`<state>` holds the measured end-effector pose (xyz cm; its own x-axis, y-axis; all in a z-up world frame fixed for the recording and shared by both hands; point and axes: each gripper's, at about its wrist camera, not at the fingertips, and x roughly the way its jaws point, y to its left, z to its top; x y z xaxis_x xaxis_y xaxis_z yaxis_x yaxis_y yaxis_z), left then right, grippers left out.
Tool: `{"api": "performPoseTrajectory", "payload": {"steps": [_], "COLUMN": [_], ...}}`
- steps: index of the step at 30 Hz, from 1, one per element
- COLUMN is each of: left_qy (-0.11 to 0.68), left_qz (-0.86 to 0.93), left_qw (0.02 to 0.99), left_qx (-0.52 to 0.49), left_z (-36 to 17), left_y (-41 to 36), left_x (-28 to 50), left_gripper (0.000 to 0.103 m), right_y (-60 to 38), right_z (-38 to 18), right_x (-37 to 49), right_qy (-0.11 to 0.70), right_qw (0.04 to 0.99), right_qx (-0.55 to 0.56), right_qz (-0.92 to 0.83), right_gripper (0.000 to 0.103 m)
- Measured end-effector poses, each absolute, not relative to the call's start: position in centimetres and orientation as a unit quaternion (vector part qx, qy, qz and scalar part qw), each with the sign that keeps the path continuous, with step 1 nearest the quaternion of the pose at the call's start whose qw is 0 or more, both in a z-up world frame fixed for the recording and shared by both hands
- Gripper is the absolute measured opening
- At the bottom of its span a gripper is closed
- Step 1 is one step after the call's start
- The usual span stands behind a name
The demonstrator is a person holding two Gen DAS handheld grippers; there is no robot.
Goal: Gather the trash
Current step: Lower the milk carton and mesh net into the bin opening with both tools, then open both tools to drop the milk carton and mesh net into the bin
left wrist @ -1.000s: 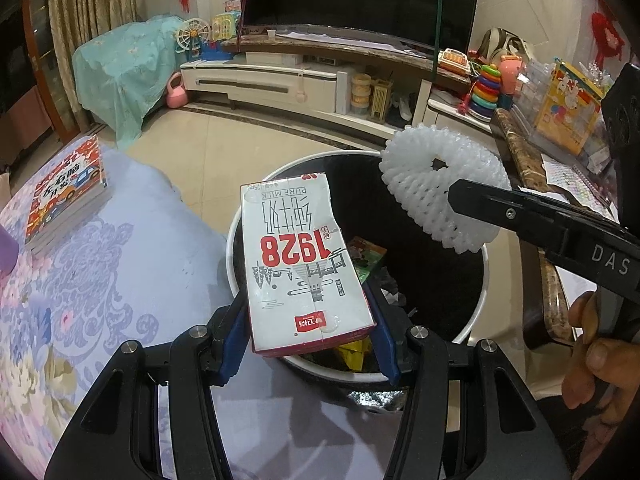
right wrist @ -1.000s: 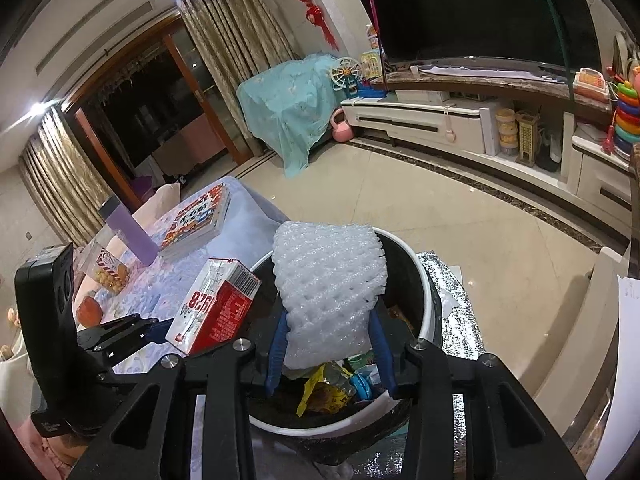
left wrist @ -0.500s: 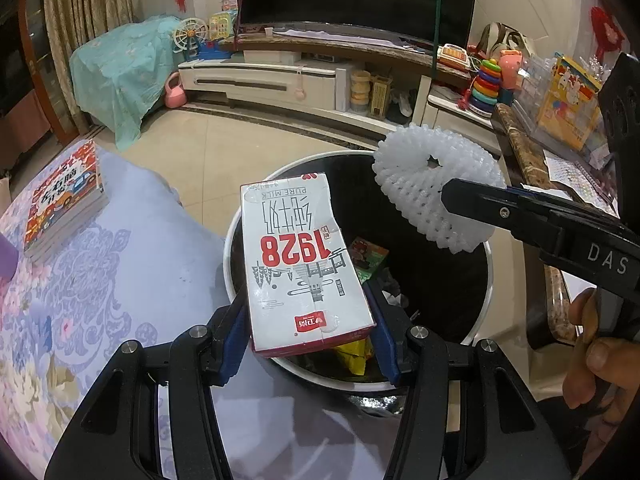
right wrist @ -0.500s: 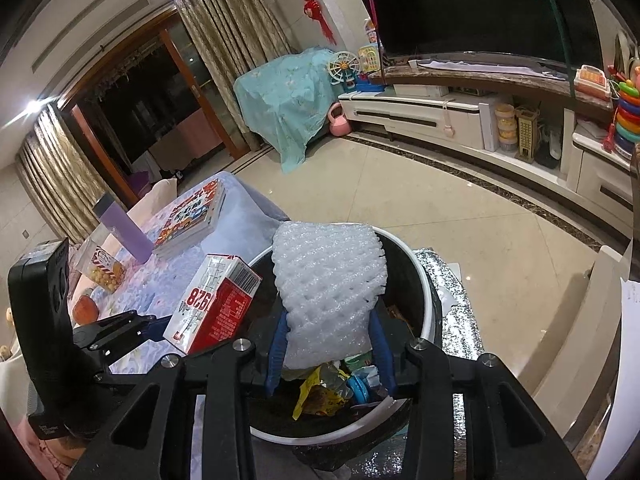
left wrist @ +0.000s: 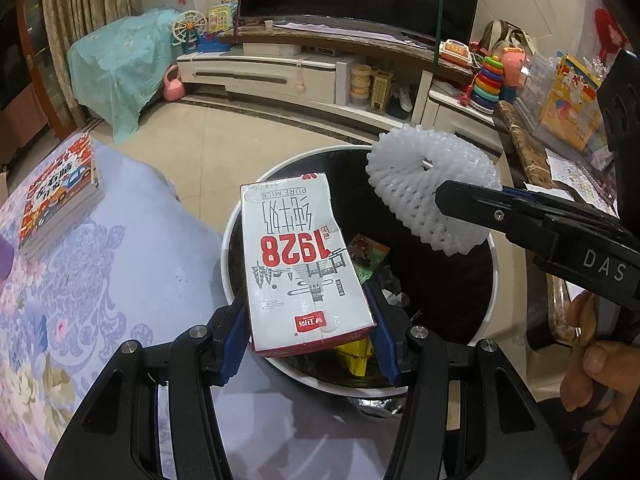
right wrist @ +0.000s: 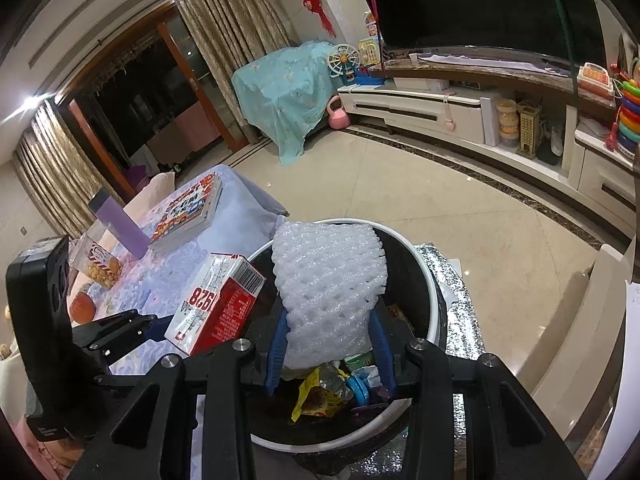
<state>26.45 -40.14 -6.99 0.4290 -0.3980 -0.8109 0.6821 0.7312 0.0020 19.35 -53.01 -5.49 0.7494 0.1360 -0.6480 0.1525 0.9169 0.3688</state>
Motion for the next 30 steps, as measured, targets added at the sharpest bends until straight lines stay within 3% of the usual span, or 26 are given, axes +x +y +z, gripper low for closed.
{"api": "performPoseTrajectory", "payload": {"steps": [30], "left_qy": [0.430], "left_qz": [-0.320], "left_qw": [0.826], "left_qx": [0.172], "left_z": [-7.10], "left_y": [-40.48], "left_x": [27.00], "left_gripper": [0.053], "right_y": [-53.40], "right_z": [-5.67], "right_x": [19.61], "right_qy": [0.372], "right_qw": [0.906], "right_qx": [0.201], "right_qz": [-0.007], "right_gripper": [0.041]}}
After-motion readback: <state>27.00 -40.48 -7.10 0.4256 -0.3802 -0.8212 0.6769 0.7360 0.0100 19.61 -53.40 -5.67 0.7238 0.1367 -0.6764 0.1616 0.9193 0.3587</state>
